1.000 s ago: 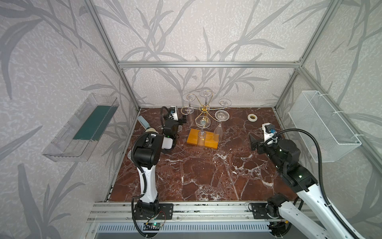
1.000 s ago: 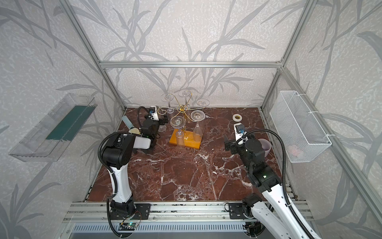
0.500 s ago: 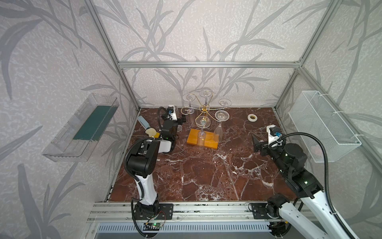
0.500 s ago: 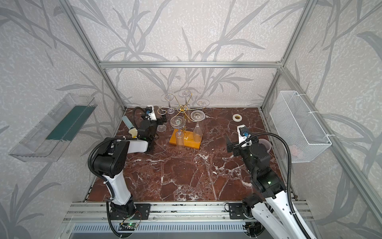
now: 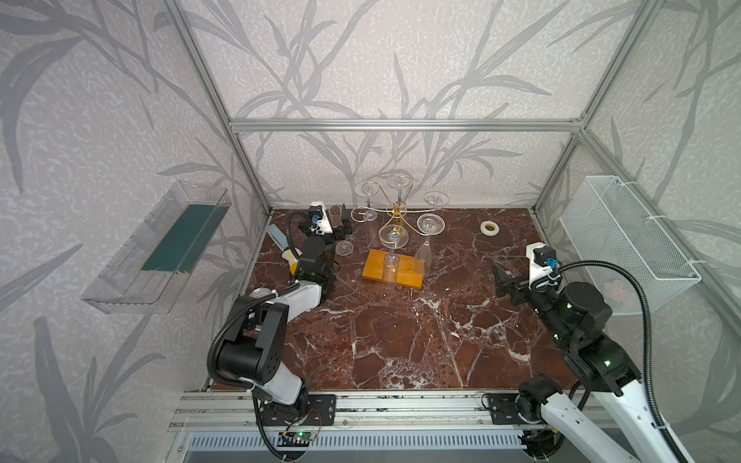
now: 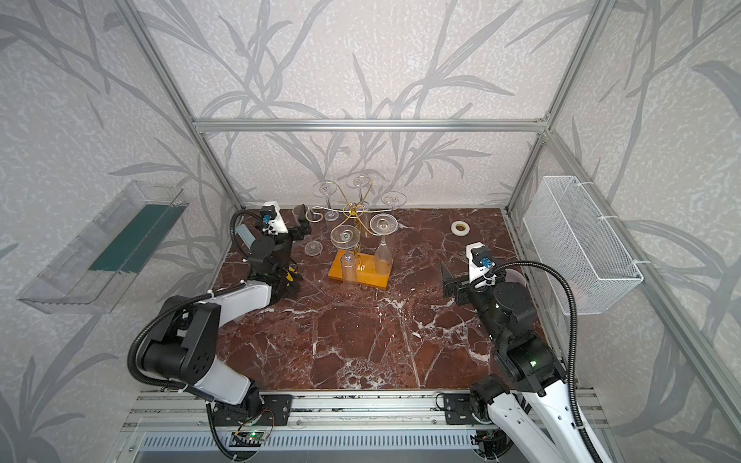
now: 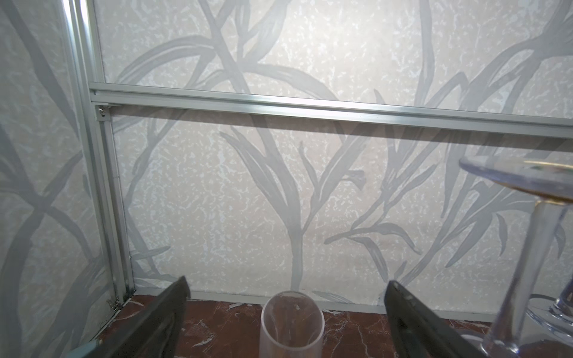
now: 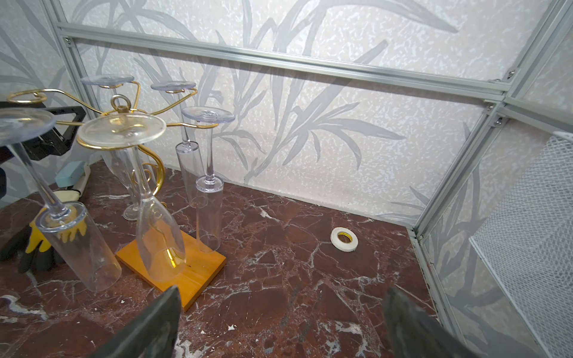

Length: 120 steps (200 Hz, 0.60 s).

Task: Take the wine glass off the wine glass rack
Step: Place the wine glass at the top-left of the table, then pick up the wine glass from the wine glass rack.

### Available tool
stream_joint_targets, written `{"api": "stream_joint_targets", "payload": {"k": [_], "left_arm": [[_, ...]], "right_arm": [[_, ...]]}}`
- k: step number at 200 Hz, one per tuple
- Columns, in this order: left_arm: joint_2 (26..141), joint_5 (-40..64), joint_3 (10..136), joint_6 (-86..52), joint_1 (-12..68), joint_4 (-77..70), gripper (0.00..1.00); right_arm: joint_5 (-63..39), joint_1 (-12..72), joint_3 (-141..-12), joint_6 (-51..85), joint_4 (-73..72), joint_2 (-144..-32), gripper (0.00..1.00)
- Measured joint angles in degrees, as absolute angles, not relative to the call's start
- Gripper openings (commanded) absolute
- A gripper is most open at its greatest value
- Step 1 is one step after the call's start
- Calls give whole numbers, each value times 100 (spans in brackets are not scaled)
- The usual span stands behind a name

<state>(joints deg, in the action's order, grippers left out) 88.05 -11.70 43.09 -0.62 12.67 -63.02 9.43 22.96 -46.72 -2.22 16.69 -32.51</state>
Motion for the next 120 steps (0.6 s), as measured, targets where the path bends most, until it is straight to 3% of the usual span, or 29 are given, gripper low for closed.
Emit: {"api": "stream_joint_targets", "payload": {"k": [55,78,120], "left_arm": [[6659,-1369,4189,-419,1321,-4132,99],[5627,-1396,4187,-703,1347,-2908,99],[4189,-1138,4069,-1326,1345,-1125,99]], "right_arm": [[346,2296,-5747,919,1964,-4160,99],[-386,2296,-6073,1505,1909,-4560,100],[-1806,2318,-6121,2954,1299,-5234,91]]}}
